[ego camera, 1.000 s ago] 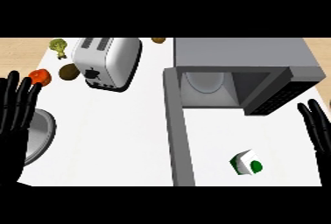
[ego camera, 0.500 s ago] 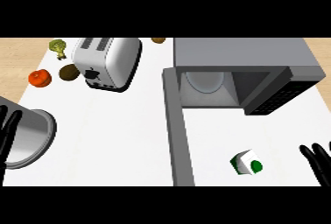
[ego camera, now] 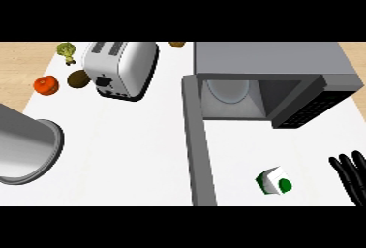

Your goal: Pick up the milk, place it into the microwave and close the microwave

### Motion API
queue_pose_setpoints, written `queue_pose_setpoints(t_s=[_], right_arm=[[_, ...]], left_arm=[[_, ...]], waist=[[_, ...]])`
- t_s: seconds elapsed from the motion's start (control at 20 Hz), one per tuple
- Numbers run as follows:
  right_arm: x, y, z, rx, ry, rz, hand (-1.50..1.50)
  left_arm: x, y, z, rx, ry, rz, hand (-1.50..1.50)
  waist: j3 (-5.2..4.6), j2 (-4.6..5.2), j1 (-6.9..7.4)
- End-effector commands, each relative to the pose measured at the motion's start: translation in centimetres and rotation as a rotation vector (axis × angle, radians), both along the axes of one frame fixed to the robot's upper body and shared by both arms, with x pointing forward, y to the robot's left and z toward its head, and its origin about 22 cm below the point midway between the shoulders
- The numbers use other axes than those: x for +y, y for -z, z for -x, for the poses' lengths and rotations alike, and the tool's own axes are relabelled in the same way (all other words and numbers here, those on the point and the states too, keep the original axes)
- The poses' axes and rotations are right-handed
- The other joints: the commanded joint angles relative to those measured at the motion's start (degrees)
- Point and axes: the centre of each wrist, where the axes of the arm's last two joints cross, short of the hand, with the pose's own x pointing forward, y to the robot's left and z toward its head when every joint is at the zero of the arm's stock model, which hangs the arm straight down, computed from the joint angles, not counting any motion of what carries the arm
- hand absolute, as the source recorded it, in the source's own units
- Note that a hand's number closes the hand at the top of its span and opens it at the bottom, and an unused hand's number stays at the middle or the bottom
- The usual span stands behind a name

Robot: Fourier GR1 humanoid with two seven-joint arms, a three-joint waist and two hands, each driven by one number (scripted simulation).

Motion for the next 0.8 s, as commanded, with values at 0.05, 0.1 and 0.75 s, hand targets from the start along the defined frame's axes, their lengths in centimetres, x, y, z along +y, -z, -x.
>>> queue_pose_setpoints(t_s=[0.05,0.1,0.75], right_arm=[[-0.4,3.1,-1.3,0.071,0.046,0.004,-1.50],[-1.2,3.5,-2.3,0.066,0.099,0.014,-1.50],[-5.0,13.6,-1.9,0.183,0.194,0.091,-1.50]], left_arm=[[-0.6,-2.2,2.0,-0.069,0.049,0.051,-1.50],[-0.6,-1.8,2.6,-0.075,0.027,0.055,-1.50],[2.1,-0.6,3.9,-0.064,0.055,0.041,-1.50]], waist=[[0.04,0.09,0.17],[0.03,0.08,0.58],[0.07,0.07,0.45]])
